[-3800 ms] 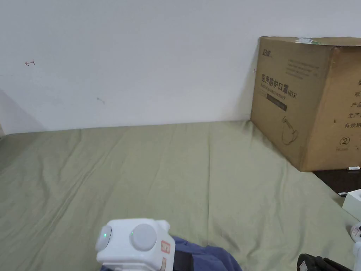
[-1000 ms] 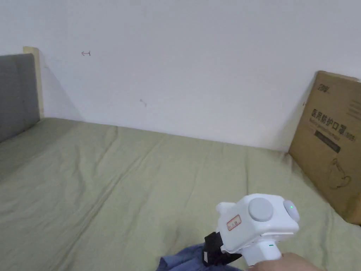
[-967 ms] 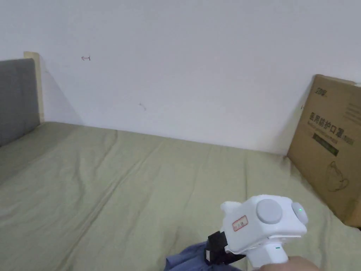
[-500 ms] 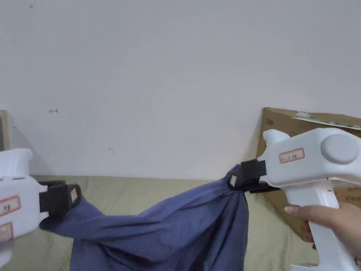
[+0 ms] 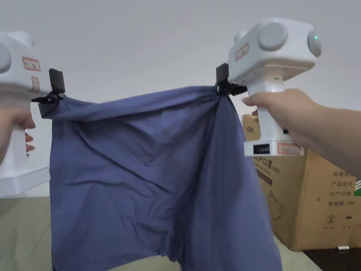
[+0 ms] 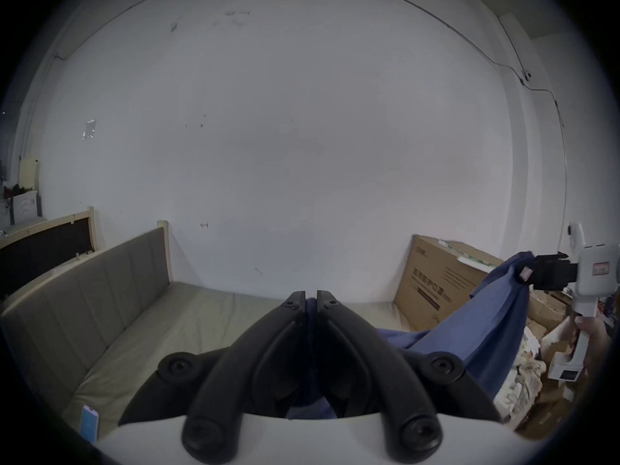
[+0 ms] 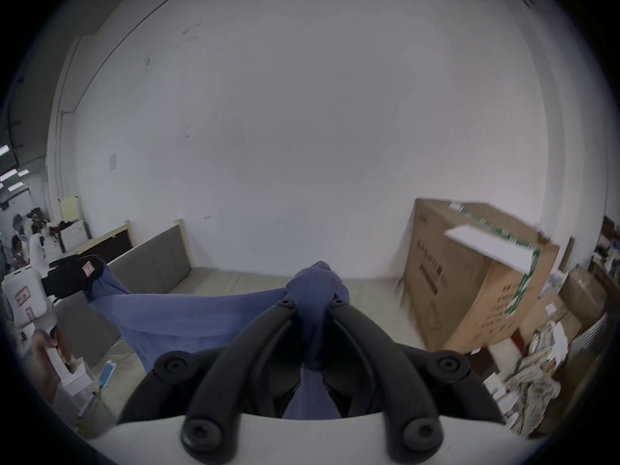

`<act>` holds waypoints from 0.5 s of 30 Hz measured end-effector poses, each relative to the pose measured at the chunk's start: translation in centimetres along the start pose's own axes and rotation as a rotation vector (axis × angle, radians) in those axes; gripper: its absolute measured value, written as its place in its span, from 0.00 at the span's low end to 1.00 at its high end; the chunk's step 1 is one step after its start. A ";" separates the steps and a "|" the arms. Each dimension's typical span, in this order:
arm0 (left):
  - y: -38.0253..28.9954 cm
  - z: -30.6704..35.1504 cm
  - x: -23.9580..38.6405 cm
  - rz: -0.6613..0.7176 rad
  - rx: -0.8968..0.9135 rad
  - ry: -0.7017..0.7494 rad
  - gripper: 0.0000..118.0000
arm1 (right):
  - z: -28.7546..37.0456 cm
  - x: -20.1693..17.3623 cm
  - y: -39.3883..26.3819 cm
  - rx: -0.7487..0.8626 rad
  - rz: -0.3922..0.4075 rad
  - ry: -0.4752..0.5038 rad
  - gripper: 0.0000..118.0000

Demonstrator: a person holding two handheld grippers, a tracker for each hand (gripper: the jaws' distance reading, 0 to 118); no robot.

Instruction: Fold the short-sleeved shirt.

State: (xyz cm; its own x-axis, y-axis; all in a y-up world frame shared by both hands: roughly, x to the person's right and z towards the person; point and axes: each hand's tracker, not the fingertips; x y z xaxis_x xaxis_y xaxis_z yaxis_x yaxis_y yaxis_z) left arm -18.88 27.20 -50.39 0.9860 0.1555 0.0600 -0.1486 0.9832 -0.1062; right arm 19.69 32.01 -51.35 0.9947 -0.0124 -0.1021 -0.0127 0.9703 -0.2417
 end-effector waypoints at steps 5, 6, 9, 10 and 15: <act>1.5 -3.7 0.3 0.047 0.071 0.002 0.04 | -2.4 -0.2 4.0 0.096 0.112 -0.090 0.08; 1.5 -4.3 0.4 0.045 0.076 0.006 0.04 | -2.7 -0.3 4.1 0.097 0.115 -0.085 0.08; 0.8 -5.9 0.9 0.015 0.084 0.024 0.04 | -5.0 -0.4 4.3 0.115 0.184 -0.125 0.08; 0.4 -6.3 1.0 0.007 0.093 0.019 0.04 | -5.6 -0.6 3.5 0.118 0.206 -0.154 0.08; -6.3 -8.0 0.7 -0.017 -0.049 0.027 0.04 | -9.5 -0.4 -4.3 0.036 0.241 -0.166 0.08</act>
State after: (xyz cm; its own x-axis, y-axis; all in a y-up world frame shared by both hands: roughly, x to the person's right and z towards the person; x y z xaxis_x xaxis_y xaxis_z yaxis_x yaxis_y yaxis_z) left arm -16.66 20.36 -57.66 0.9901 0.1358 0.0357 -0.1288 0.9796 -0.1540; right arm 18.35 25.55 -59.46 0.9667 0.2559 0.0072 -0.2496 0.9485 -0.1949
